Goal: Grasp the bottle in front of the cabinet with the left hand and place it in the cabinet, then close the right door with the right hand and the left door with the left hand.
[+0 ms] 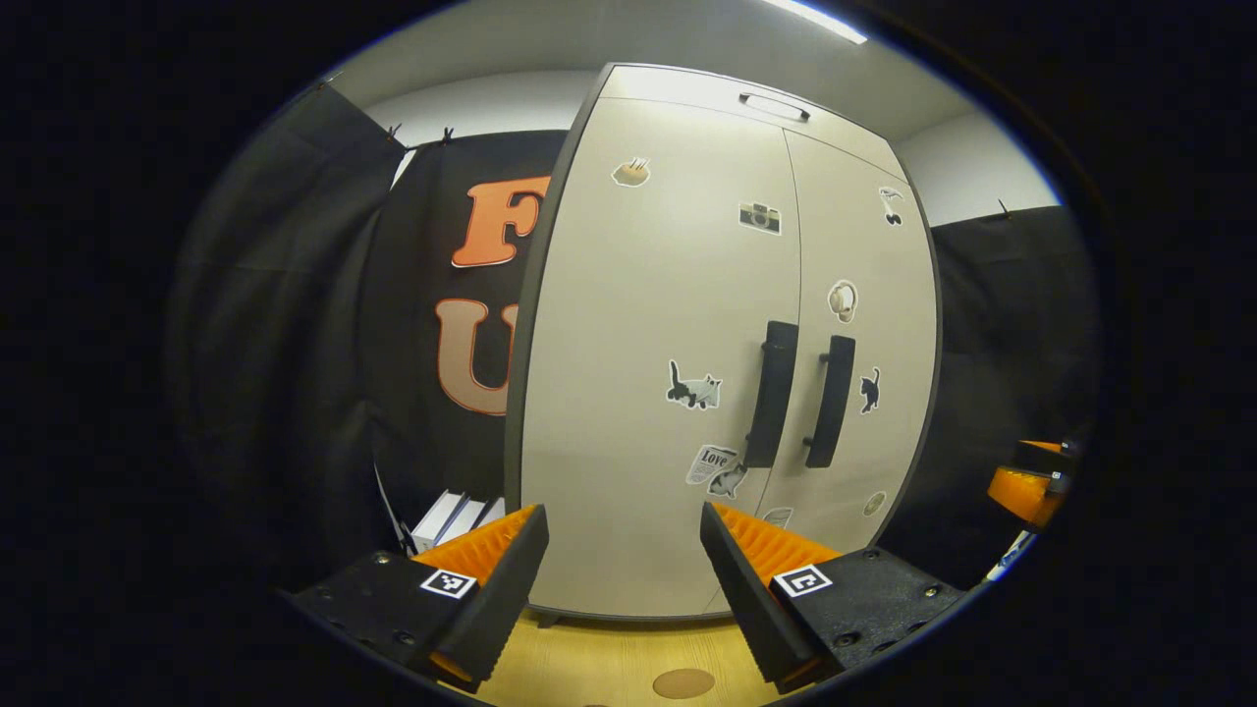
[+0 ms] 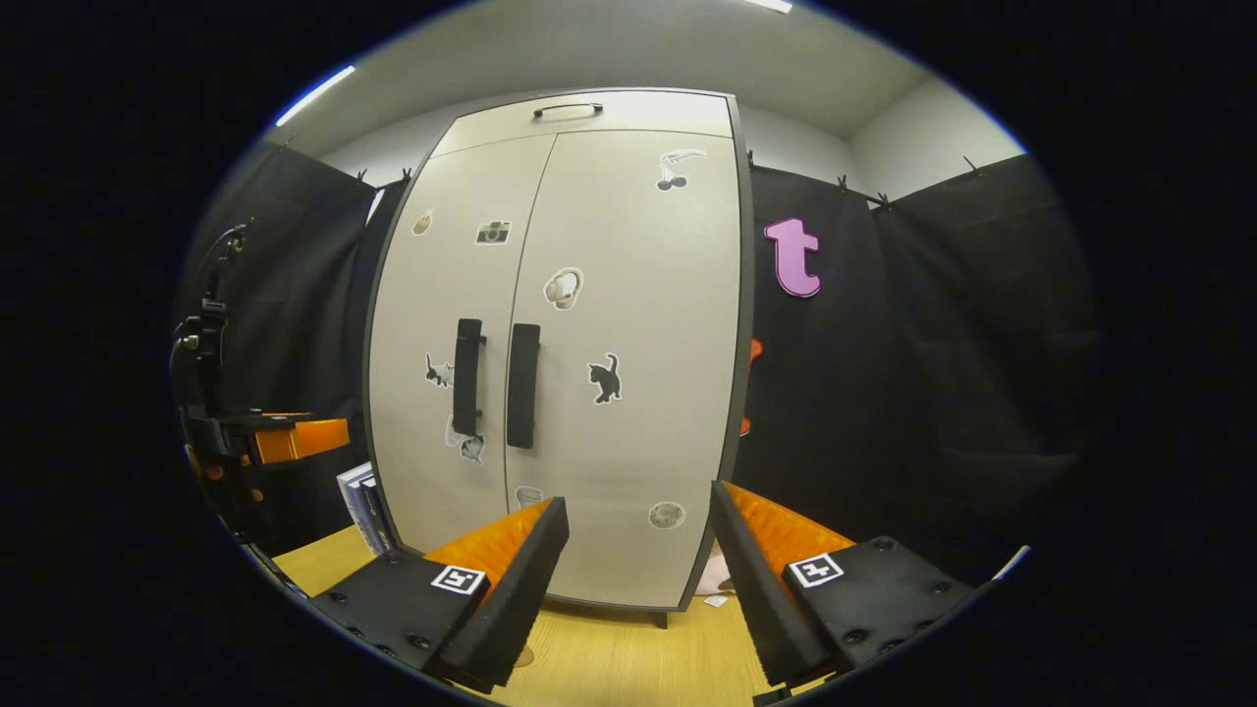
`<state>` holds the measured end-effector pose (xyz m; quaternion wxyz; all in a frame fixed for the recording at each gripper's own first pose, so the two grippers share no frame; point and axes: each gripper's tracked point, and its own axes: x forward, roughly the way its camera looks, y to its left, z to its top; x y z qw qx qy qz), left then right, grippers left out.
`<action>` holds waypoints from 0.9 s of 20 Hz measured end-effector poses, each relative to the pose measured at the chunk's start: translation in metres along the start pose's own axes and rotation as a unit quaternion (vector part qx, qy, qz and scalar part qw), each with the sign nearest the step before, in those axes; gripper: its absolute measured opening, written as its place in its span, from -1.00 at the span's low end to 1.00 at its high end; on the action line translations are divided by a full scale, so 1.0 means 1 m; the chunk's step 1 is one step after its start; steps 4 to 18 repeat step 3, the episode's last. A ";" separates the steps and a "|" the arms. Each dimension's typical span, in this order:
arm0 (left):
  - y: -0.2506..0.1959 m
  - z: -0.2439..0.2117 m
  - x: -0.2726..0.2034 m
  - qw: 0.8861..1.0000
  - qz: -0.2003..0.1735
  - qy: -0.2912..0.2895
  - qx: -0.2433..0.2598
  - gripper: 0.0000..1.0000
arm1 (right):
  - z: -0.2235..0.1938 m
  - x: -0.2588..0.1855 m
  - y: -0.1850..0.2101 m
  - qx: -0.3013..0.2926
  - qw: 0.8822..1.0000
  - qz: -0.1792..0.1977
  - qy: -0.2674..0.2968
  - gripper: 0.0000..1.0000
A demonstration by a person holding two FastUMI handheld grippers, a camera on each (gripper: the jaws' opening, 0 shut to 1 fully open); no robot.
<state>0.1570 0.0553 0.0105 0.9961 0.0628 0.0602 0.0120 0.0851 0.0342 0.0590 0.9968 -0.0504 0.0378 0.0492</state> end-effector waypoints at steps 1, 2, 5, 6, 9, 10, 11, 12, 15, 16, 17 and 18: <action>0.002 0.004 -0.003 1.000 0.002 -0.002 0.005 0.89 | 0.003 -0.003 0.001 -0.001 1.000 0.002 -0.003 0.92; 0.001 0.008 -0.006 1.000 0.003 -0.005 0.007 0.90 | 0.006 -0.004 0.001 -0.003 1.000 0.002 -0.006 0.92; -0.001 0.012 -0.009 1.000 0.000 -0.008 0.008 0.90 | 0.010 -0.007 0.001 -0.004 1.000 0.001 -0.010 0.92; -0.001 0.012 -0.009 1.000 0.000 -0.008 0.008 0.90 | 0.010 -0.007 0.001 -0.004 1.000 0.001 -0.010 0.92; -0.001 0.012 -0.009 1.000 0.000 -0.008 0.008 0.90 | 0.010 -0.007 0.001 -0.004 1.000 0.001 -0.010 0.92; -0.001 0.012 -0.009 1.000 0.000 -0.008 0.008 0.90 | 0.010 -0.007 0.001 -0.004 1.000 0.001 -0.010 0.92; -0.001 0.012 -0.009 1.000 0.000 -0.008 0.008 0.90 | 0.010 -0.007 0.001 -0.004 1.000 0.001 -0.010 0.92; -0.001 0.012 -0.009 1.000 0.000 -0.008 0.008 0.90 | 0.010 -0.007 0.001 -0.004 1.000 0.001 -0.010 0.92; -0.001 0.012 -0.009 1.000 0.000 -0.008 0.008 0.90 | 0.010 -0.007 0.001 -0.004 1.000 0.001 -0.010 0.92; -0.001 0.012 -0.009 1.000 0.000 -0.008 0.008 0.90 | 0.010 -0.007 0.001 -0.004 1.000 0.001 -0.010 0.92; -0.001 0.012 -0.009 1.000 0.000 -0.008 0.008 0.90 | 0.010 -0.007 0.001 -0.004 1.000 0.001 -0.010 0.92; -0.001 0.012 -0.009 1.000 0.000 -0.008 0.008 0.90 | 0.010 -0.007 0.001 -0.004 1.000 0.001 -0.010 0.92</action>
